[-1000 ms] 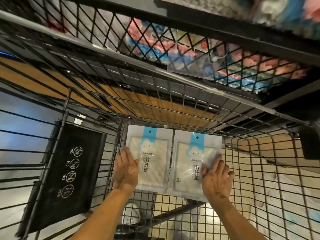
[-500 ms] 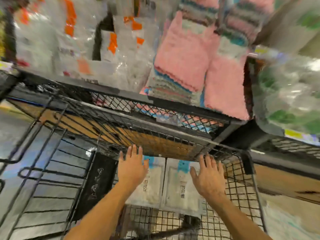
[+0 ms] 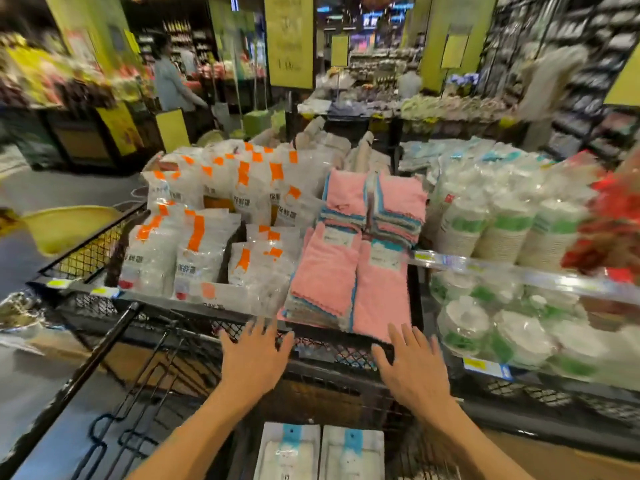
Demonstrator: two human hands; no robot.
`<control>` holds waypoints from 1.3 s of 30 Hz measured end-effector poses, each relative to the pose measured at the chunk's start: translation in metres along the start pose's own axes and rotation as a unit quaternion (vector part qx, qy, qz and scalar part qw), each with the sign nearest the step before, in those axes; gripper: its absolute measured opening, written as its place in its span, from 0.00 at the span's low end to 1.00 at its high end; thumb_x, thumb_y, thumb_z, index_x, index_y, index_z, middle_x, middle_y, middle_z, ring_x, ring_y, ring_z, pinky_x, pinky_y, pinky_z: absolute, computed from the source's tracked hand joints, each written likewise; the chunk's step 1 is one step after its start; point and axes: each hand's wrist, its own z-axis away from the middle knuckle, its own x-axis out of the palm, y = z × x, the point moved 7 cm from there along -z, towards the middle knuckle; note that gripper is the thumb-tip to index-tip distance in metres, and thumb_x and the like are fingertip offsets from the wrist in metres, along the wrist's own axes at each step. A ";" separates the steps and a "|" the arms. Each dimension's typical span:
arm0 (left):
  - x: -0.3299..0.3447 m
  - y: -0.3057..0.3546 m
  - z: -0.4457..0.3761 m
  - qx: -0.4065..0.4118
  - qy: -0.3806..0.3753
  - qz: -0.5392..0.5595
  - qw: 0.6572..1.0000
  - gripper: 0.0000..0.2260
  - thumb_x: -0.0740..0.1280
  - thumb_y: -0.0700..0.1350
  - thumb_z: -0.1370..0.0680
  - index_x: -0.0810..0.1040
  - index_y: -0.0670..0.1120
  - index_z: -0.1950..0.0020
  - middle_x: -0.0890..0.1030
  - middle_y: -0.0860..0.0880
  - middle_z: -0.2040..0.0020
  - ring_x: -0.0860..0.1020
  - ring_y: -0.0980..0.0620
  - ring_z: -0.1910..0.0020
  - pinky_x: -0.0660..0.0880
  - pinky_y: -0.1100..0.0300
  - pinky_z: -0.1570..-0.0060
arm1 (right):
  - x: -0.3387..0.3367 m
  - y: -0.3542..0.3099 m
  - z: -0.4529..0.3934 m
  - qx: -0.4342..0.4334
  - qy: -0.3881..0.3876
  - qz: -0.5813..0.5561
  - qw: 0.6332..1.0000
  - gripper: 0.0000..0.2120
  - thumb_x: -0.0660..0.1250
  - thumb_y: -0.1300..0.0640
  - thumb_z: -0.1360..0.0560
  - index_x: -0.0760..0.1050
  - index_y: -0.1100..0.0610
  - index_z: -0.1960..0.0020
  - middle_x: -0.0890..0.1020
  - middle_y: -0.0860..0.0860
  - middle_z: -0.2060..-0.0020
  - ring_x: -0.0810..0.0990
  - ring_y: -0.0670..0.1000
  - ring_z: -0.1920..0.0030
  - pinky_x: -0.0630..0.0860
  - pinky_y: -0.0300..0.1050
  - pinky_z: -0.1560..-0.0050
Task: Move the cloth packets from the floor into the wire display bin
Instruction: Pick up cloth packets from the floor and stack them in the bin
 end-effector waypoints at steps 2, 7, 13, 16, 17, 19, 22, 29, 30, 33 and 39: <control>-0.040 0.011 0.009 0.007 0.023 0.015 1.000 0.28 0.46 0.65 0.17 0.57 0.56 0.18 0.60 0.50 0.18 0.60 0.46 0.20 0.52 0.30 0.25 | -0.041 0.003 0.008 -0.005 0.017 0.000 1.000 0.33 0.46 0.34 0.16 0.54 0.49 0.16 0.60 0.51 0.17 0.55 0.55 0.17 0.50 0.57 0.19; -0.119 0.046 0.025 0.057 0.068 0.033 0.996 0.28 0.46 0.66 0.17 0.59 0.57 0.19 0.59 0.50 0.18 0.61 0.44 0.20 0.53 0.32 0.25 | -0.132 0.013 0.040 0.012 0.072 -0.018 0.997 0.33 0.47 0.33 0.17 0.57 0.48 0.17 0.61 0.52 0.18 0.58 0.56 0.18 0.51 0.59 0.19; -0.184 0.106 0.057 0.201 0.142 0.037 0.969 0.30 0.45 0.69 0.19 0.65 0.58 0.21 0.63 0.52 0.19 0.64 0.45 0.22 0.61 0.39 0.26 | -0.200 0.036 0.101 0.071 0.126 -0.002 0.989 0.42 0.39 0.26 0.22 0.64 0.50 0.20 0.69 0.52 0.22 0.65 0.57 0.22 0.62 0.58 0.22; -0.197 0.137 0.081 0.277 0.159 0.021 0.948 0.33 0.42 0.70 0.21 0.65 0.58 0.21 0.68 0.52 0.22 0.66 0.46 0.23 0.60 0.38 0.25 | -0.210 0.055 0.141 0.132 0.132 0.002 0.982 0.38 0.41 0.28 0.20 0.61 0.49 0.19 0.67 0.52 0.20 0.63 0.56 0.20 0.61 0.58 0.22; -0.199 0.147 0.089 0.302 0.156 0.018 0.940 0.31 0.44 0.69 0.20 0.64 0.58 0.21 0.68 0.52 0.22 0.67 0.47 0.24 0.60 0.39 0.25 | -0.213 0.061 0.156 0.153 0.135 -0.001 0.979 0.35 0.44 0.30 0.18 0.61 0.49 0.19 0.66 0.52 0.20 0.62 0.56 0.20 0.60 0.58 0.22; -0.201 0.169 0.104 0.350 0.144 0.024 0.925 0.29 0.47 0.68 0.18 0.64 0.58 0.21 0.67 0.53 0.22 0.66 0.47 0.23 0.60 0.40 0.25 | -0.216 0.072 0.188 0.200 0.138 -0.010 0.970 0.33 0.48 0.32 0.17 0.61 0.50 0.19 0.66 0.52 0.20 0.61 0.56 0.20 0.58 0.57 0.21; -0.197 0.202 0.132 0.425 0.143 0.025 0.894 0.27 0.51 0.66 0.18 0.72 0.55 0.26 0.75 0.49 0.28 0.74 0.44 0.30 0.69 0.39 0.33 | -0.219 0.086 0.237 0.257 0.156 -0.011 0.954 0.34 0.49 0.32 0.17 0.63 0.52 0.19 0.68 0.53 0.21 0.63 0.57 0.21 0.60 0.56 0.21; -0.171 0.283 0.219 0.567 0.084 0.013 0.820 0.32 0.41 0.67 0.19 0.68 0.55 0.24 0.74 0.47 0.26 0.74 0.40 0.30 0.70 0.37 0.34 | -0.221 0.120 0.378 0.422 0.180 -0.034 0.888 0.33 0.46 0.33 0.16 0.61 0.50 0.18 0.64 0.53 0.19 0.60 0.57 0.19 0.57 0.56 0.20; -0.169 0.294 0.235 0.584 0.079 0.019 0.808 0.32 0.42 0.67 0.19 0.68 0.54 0.23 0.74 0.47 0.26 0.73 0.40 0.30 0.69 0.38 0.33 | -0.222 0.126 0.400 0.444 0.191 -0.031 0.875 0.33 0.47 0.33 0.16 0.62 0.50 0.19 0.66 0.53 0.20 0.61 0.56 0.20 0.58 0.56 0.20; -0.160 0.323 0.286 0.627 0.053 0.031 0.777 0.30 0.45 0.67 0.19 0.66 0.55 0.22 0.71 0.48 0.24 0.71 0.42 0.28 0.68 0.38 0.31 | -0.221 0.145 0.463 0.502 0.202 -0.022 0.841 0.32 0.48 0.34 0.16 0.63 0.51 0.19 0.68 0.52 0.21 0.64 0.56 0.21 0.60 0.54 0.22; -0.134 0.376 0.398 0.699 0.019 0.036 0.714 0.32 0.45 0.67 0.19 0.65 0.53 0.21 0.70 0.49 0.23 0.70 0.43 0.27 0.69 0.38 0.32 | -0.209 0.170 0.586 0.568 0.211 -0.040 0.794 0.32 0.48 0.35 0.16 0.62 0.52 0.19 0.67 0.53 0.20 0.63 0.56 0.21 0.59 0.54 0.21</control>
